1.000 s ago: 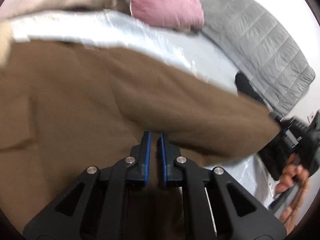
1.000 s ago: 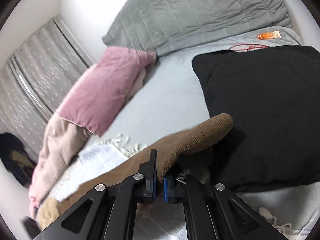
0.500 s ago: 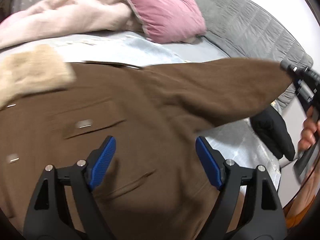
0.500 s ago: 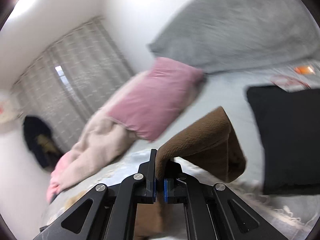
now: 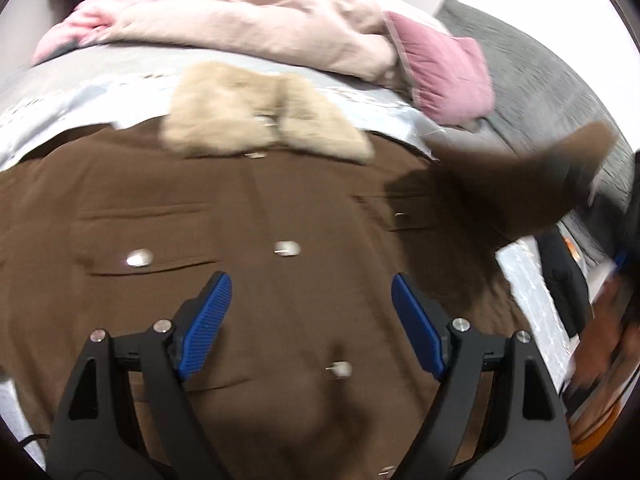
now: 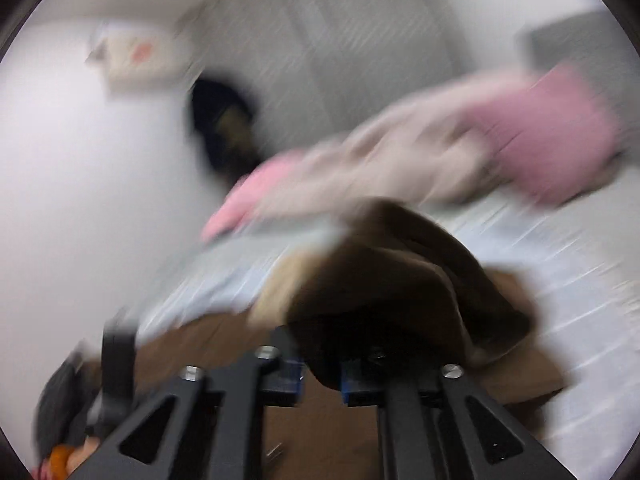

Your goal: Fold large clothes

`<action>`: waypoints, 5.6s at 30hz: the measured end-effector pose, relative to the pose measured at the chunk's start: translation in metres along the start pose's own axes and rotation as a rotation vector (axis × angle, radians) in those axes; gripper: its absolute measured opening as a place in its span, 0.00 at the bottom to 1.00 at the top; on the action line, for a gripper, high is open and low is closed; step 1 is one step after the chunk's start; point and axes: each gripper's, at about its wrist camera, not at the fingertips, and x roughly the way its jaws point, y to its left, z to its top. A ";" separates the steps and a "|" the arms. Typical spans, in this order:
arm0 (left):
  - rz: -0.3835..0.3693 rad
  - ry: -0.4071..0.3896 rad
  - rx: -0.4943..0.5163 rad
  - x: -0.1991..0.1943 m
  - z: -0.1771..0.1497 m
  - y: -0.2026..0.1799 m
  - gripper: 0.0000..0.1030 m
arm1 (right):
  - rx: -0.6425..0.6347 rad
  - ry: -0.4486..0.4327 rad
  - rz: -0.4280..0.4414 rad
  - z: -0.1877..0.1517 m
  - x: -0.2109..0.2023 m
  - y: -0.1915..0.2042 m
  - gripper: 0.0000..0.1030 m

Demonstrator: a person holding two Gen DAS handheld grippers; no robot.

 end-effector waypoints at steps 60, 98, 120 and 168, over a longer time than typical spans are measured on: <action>0.031 -0.113 -0.096 0.037 0.020 -0.015 0.11 | 0.190 0.225 -0.462 -0.063 -0.017 -0.202 0.63; 0.334 -0.019 -0.008 -0.045 -0.024 -0.001 0.85 | 0.309 0.315 -0.447 -0.042 -0.015 -0.178 0.64; 0.985 -0.180 -0.719 -0.180 -0.012 0.247 0.87 | 0.245 0.256 -0.284 -0.047 -0.047 -0.103 0.71; -0.092 0.008 0.009 -0.005 0.059 -0.096 0.25 | 0.251 0.255 -0.236 -0.057 -0.033 -0.113 0.71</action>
